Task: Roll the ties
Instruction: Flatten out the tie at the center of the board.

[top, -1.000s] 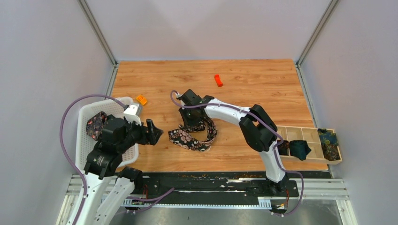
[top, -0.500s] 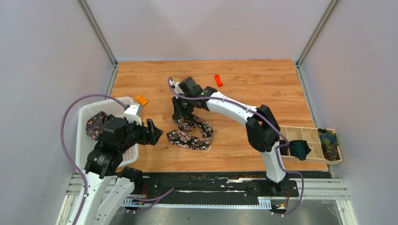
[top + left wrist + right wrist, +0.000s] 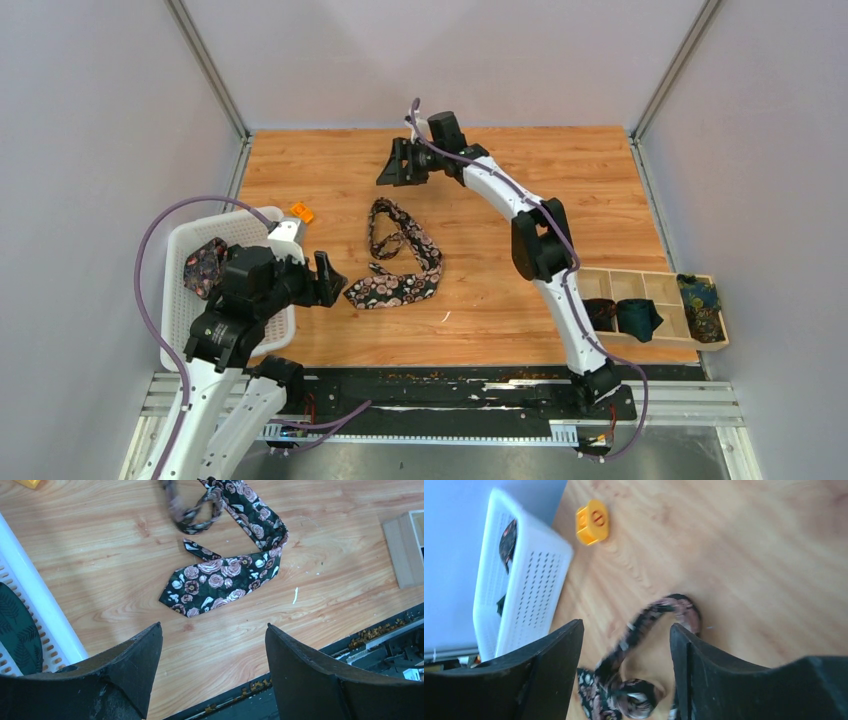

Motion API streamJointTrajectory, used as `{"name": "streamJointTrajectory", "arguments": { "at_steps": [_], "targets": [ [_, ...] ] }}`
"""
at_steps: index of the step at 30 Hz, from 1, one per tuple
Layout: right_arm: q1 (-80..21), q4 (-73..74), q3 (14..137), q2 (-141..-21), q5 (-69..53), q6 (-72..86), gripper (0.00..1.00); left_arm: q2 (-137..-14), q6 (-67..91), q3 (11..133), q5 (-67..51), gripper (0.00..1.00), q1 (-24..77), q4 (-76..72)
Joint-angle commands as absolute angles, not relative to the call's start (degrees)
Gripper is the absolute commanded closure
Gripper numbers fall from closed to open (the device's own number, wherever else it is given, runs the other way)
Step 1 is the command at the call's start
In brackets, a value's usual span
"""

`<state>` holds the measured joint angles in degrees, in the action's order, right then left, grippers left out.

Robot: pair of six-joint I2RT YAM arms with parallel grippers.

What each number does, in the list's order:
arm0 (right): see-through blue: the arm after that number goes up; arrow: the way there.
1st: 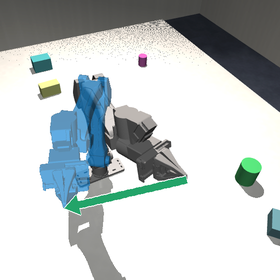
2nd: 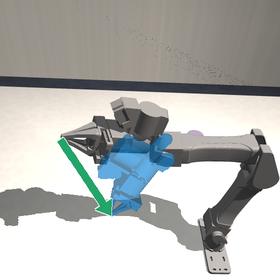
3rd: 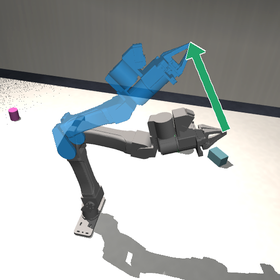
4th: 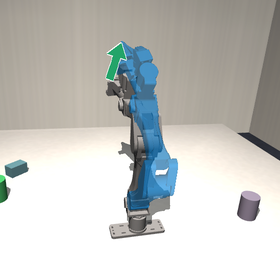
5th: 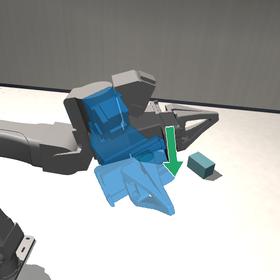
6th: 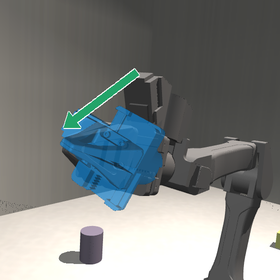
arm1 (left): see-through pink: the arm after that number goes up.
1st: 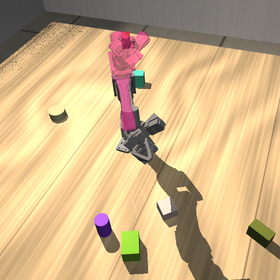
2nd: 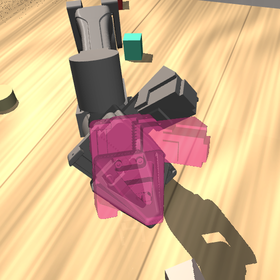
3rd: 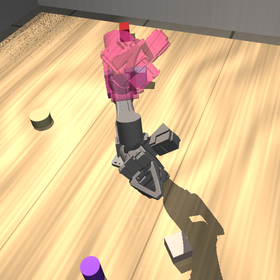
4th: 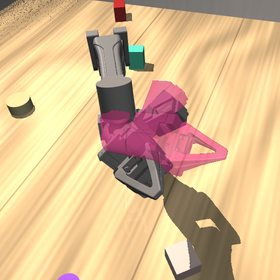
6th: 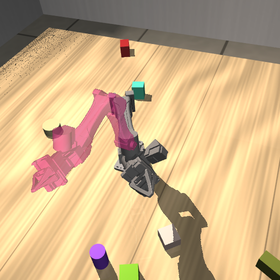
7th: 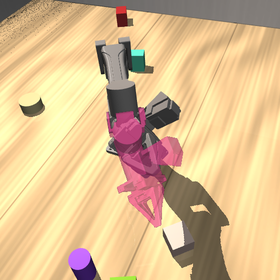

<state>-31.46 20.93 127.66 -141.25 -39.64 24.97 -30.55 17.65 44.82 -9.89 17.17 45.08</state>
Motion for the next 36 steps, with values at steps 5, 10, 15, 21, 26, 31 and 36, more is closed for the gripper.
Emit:
{"name": "streamJointTrajectory", "arguments": {
  "at_steps": [5,10,15,21,26,31,36],
  "targets": [
    [-30.2,23.1,123.6,-130.3,-38.5,25.1,0.29,-30.6,17.0,45.0,-9.2,0.19,17.3,44.3],
    [-35.8,24.2,103.9,-113.4,-27.8,20.7,0.29,-31.1,17.0,45.0,-9.1,0.19,17.3,44.4],
    [-46.7,30.4,93.5,-106.1,-4.2,28.1,0.36,-31.0,17.0,45.0,-9.1,0.19,17.3,44.4],
    [-57.1,38.1,95.7,-112.6,12.5,39.9,0.37,-30.2,17.1,45.0,-8.5,0.19,17.3,44.6],
    [-60.3,44.2,105.1,-123.0,15.5,40.1,0.33,-28.8,17.2,45.0,-8.4,0.20,17.3,44.6],
    [-60.9,49.6,114.8,-131.5,18.2,39.5,0.33,-28.3,17.2,45.0,-8.4,0.20,17.3,44.8],
    [-61.2,51.9,117.8,-136.5,17.6,39.4,0.36,-27.8,17.2,45.0,-8.5,0.21,17.4,44.8]
  ]
}}
